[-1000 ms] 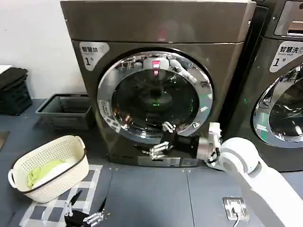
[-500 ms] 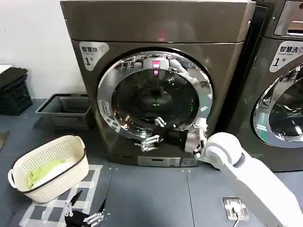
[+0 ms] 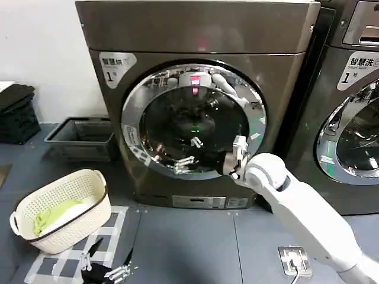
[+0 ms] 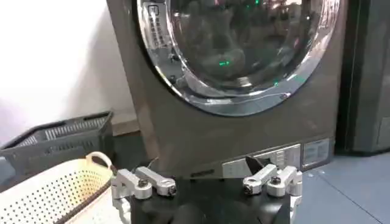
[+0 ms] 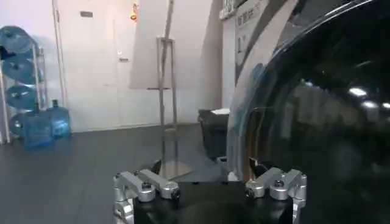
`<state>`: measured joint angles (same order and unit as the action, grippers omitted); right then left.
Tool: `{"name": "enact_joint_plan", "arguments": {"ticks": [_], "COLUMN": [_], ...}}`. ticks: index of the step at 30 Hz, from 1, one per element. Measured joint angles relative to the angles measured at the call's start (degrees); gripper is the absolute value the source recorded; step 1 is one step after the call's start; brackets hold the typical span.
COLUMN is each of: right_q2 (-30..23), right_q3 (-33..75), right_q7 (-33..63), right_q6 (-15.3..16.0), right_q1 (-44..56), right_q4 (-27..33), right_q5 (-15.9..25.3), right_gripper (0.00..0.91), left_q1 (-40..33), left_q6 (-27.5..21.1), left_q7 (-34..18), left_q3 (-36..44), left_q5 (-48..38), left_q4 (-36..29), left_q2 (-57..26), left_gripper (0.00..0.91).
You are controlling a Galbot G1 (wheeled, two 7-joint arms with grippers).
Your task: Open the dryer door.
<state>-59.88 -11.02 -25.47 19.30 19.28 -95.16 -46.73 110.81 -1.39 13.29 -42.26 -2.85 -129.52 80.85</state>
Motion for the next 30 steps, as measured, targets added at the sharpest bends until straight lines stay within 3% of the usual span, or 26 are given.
{"name": "enact_joint_plan", "arguments": {"ticks": [30], "right_q2": [-3.7], "right_q3": [-4.0], "right_q7": [8.7], "right_q6": [-1.2], "right_q1": [-2.2], "right_q4": [3.4], "right_q5": [0.2], "right_gripper": [0.907], "left_q1": [0.2], "left_q6": [0.2], "left_q7": [0.0], "left_q3": [1.6], "left_q5": [1.2], "left_q4": [-0.5], "left_q2": [0.5], "left_gripper": [0.907]}}
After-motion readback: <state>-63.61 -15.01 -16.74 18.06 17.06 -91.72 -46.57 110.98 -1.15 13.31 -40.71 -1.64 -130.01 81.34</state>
